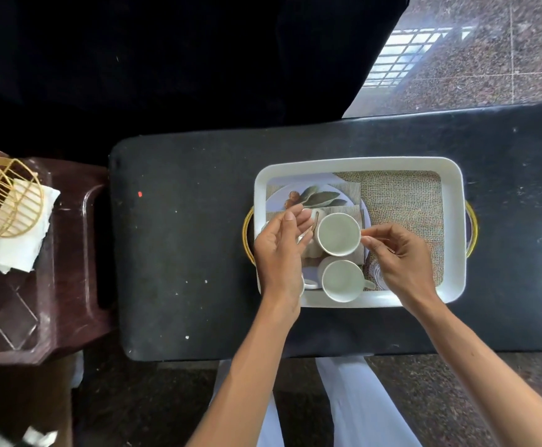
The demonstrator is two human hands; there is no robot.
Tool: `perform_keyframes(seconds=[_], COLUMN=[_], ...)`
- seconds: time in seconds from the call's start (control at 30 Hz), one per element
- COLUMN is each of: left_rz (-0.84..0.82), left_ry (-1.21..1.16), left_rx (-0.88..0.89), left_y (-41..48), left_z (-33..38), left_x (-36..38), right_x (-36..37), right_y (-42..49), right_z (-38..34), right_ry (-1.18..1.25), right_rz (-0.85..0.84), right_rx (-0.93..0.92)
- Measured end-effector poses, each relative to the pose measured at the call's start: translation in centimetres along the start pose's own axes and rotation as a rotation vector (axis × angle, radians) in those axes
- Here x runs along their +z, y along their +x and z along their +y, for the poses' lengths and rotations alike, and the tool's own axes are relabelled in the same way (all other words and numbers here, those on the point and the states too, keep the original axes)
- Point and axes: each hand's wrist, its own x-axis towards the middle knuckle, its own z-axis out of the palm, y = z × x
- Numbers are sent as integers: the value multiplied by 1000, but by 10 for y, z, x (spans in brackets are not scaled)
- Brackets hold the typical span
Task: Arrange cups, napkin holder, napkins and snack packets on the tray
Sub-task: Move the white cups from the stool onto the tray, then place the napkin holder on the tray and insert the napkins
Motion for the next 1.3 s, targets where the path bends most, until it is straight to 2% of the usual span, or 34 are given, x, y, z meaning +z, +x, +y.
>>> perform_keyframes(seconds=[0.27, 0.4, 0.57, 0.63, 0.73, 0.87, 0.97, 1.17, 1.3], left_rz=[41, 102, 248, 315, 418, 532, 555, 435, 356], left_ry=[-43, -82, -129, -137, -49, 204, 540, 1486, 1686], left_rx=[-2, 31, 87, 128, 247, 398, 514, 715, 735], left_y=[-2, -9, -11, -9, -4, 11, 27, 78, 111], left_z=[5, 18, 39, 48, 63, 84, 103, 148, 170], left_x=[-25, -52, -107, -132, -174, -240, -292, -359, -371], right_x=[3, 0, 13, 35, 88, 176, 237, 331, 368], right_y=[-4, -9, -30, -41, -54, -73, -81, -87, -89], right_z=[-1, -12, -48, -72, -106, -143, -168, -210, -223], right_ry=[-73, -257, -453, -483, -500, -688, -864, -969, -1027], right_rz=[-27, -25, 46, -5, -168, -307, -385, -408, -396], right_rx=[-3, -38, -234, -392, -569, -700, -790, -871, -840])
